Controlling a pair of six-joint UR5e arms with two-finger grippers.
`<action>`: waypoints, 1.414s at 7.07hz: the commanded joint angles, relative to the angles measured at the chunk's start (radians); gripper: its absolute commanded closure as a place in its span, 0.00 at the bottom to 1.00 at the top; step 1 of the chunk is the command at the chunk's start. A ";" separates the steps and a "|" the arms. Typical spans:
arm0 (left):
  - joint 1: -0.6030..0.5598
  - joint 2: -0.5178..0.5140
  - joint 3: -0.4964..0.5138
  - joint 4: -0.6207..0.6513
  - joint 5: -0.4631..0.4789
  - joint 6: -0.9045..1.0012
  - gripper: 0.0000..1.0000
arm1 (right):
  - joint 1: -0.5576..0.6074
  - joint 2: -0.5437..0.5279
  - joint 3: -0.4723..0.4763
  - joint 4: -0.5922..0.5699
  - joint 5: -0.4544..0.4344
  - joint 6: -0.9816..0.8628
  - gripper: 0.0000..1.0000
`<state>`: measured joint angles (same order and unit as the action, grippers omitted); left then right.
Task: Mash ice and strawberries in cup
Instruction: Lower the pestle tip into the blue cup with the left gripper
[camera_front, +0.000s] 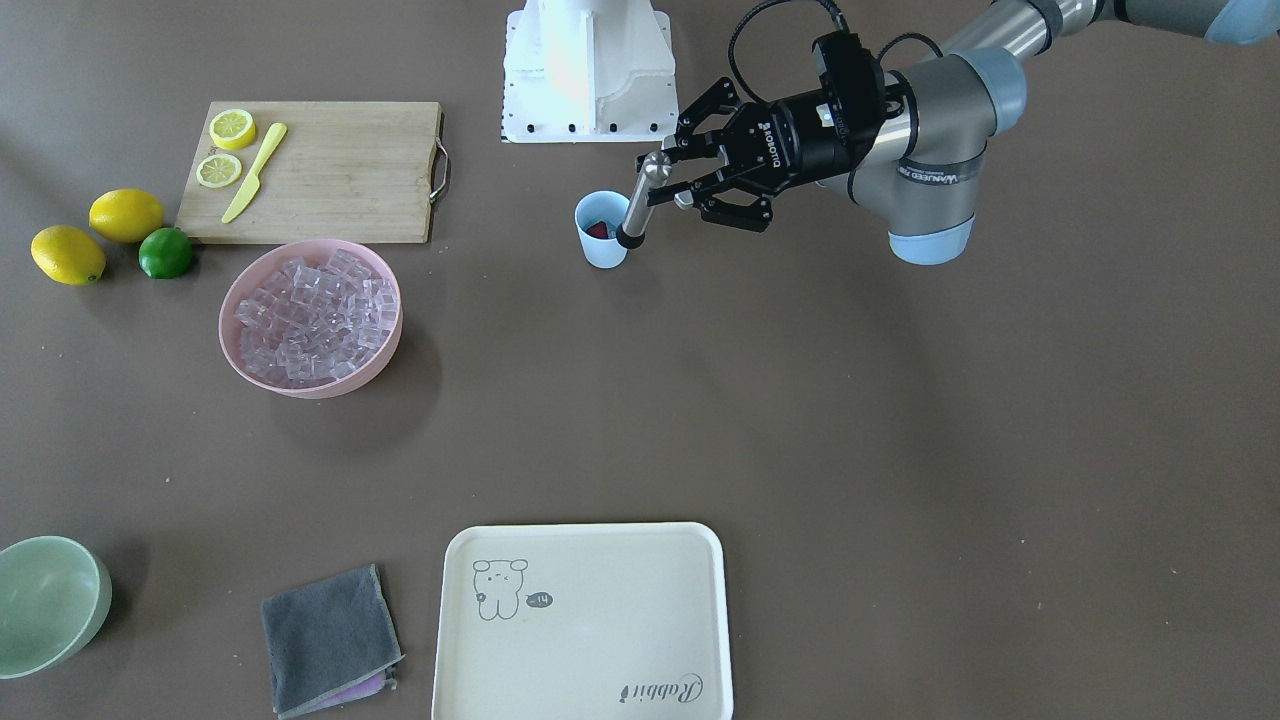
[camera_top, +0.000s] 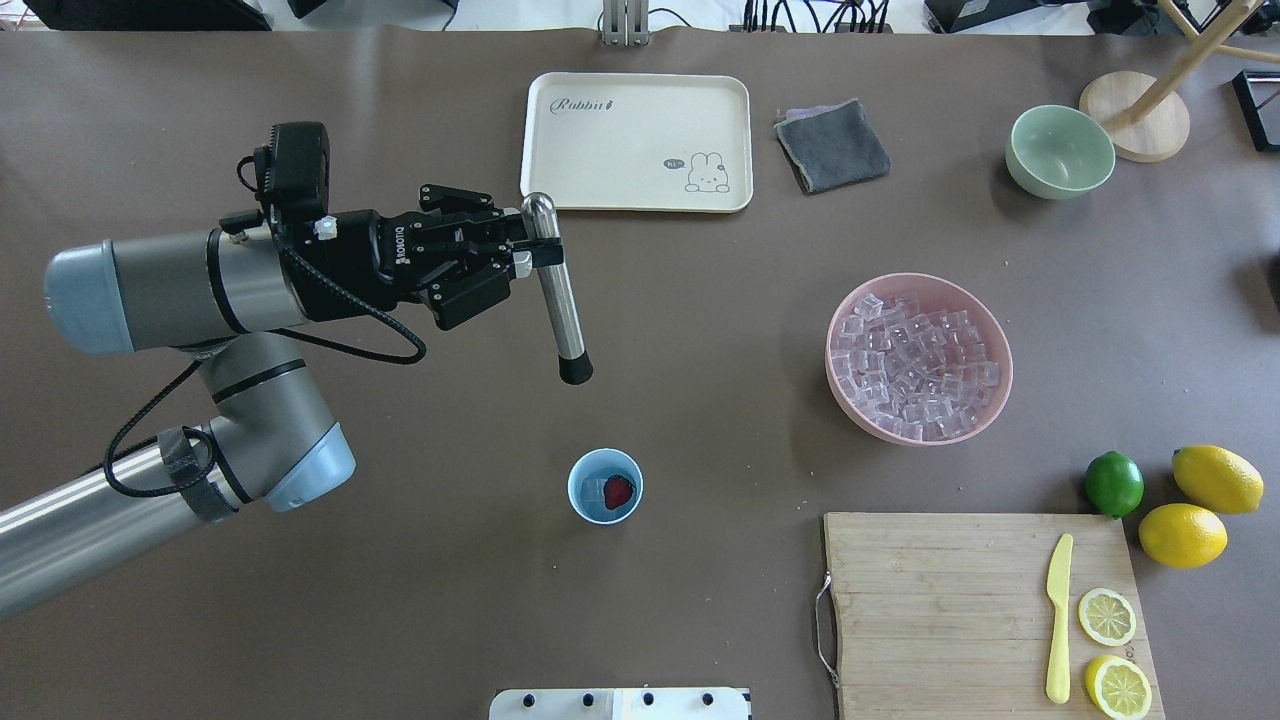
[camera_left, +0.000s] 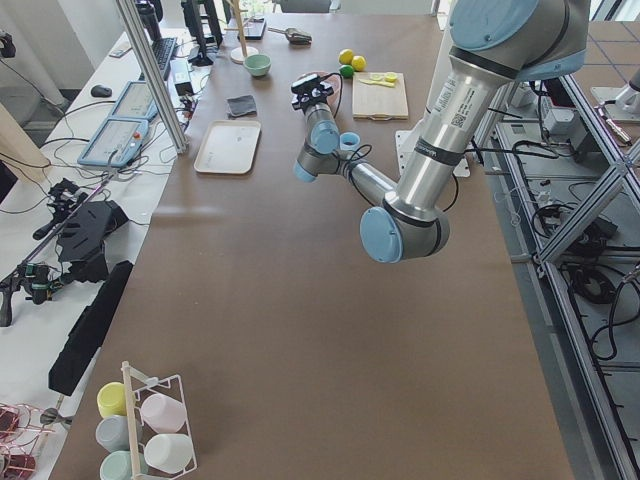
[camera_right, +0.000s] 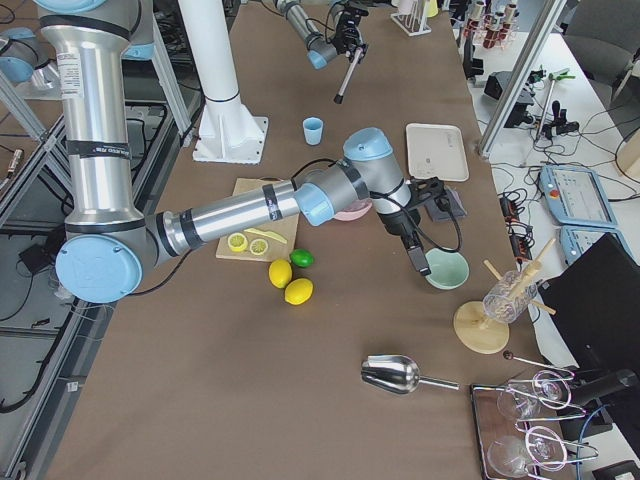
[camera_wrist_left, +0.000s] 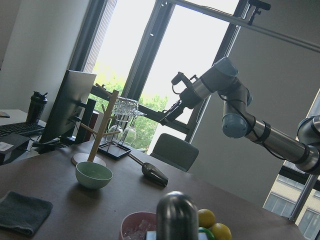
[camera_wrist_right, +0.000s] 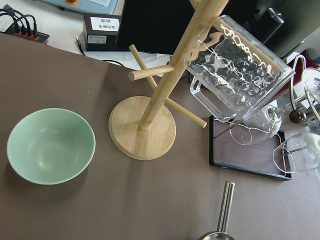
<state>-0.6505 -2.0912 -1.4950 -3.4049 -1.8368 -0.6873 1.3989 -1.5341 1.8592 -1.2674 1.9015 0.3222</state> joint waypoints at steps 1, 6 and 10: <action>0.029 -0.003 -0.004 0.024 0.001 0.086 1.00 | 0.000 -0.003 -0.005 -0.001 -0.025 0.001 0.00; 0.129 0.003 -0.021 0.039 -0.001 0.189 1.00 | 0.000 -0.009 -0.017 -0.007 -0.084 0.012 0.00; 0.161 0.028 -0.013 0.035 -0.001 0.190 1.00 | 0.000 -0.017 -0.015 -0.003 -0.084 0.012 0.00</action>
<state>-0.4940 -2.0708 -1.5095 -3.3690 -1.8387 -0.4972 1.3990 -1.5507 1.8455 -1.2720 1.8178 0.3344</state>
